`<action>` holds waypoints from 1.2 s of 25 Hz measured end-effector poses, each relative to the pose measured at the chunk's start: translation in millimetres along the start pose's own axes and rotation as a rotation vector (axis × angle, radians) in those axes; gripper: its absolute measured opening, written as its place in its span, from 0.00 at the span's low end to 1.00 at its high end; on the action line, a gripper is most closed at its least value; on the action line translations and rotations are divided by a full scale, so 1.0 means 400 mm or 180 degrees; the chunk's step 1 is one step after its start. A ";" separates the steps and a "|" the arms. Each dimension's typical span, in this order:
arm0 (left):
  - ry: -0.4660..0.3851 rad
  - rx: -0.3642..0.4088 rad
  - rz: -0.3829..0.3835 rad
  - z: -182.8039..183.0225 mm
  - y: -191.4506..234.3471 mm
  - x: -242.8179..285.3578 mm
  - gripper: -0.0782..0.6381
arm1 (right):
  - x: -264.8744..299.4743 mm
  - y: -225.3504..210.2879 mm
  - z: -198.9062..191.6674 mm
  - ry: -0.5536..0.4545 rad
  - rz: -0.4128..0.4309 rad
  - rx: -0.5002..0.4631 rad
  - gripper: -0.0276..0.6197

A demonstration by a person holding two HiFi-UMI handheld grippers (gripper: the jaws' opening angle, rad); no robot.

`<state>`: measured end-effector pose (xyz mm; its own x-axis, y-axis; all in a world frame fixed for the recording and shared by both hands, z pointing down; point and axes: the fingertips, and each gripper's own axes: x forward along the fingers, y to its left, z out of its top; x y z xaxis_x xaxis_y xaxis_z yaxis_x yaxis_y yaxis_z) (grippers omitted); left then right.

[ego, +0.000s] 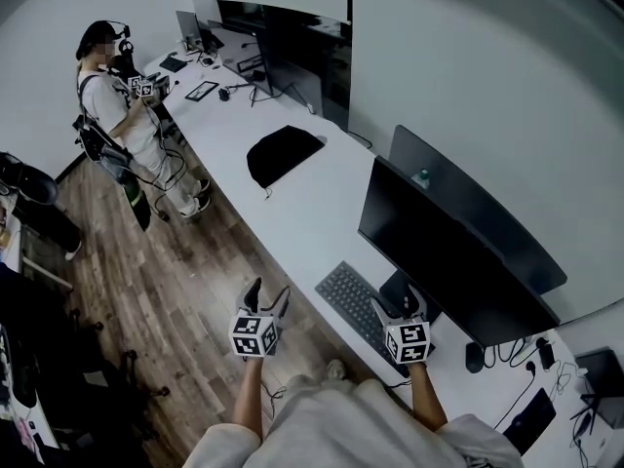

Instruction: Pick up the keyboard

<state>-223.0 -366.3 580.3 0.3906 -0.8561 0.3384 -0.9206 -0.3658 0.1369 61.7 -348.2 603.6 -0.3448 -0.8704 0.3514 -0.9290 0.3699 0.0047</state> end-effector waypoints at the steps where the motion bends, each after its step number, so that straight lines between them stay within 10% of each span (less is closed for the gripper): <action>1: 0.0010 0.0006 -0.0018 0.002 0.000 0.008 0.54 | 0.001 -0.002 -0.002 0.0010 -0.0012 0.0013 0.63; 14: 0.0153 0.0228 -0.0730 0.041 -0.052 0.170 0.54 | -0.037 -0.048 -0.022 0.0090 -0.0631 0.0248 0.63; 30: 0.0450 0.0658 -0.2034 0.052 -0.281 0.360 0.54 | -0.316 -0.137 -0.126 0.0216 -0.2113 0.0767 0.63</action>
<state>-62.9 -456.1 594.4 0.8391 -0.3984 0.3704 -0.4840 -0.8575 0.1742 163.1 -242.1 606.1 0.3064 -0.8620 0.4038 -0.9466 -0.3206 0.0337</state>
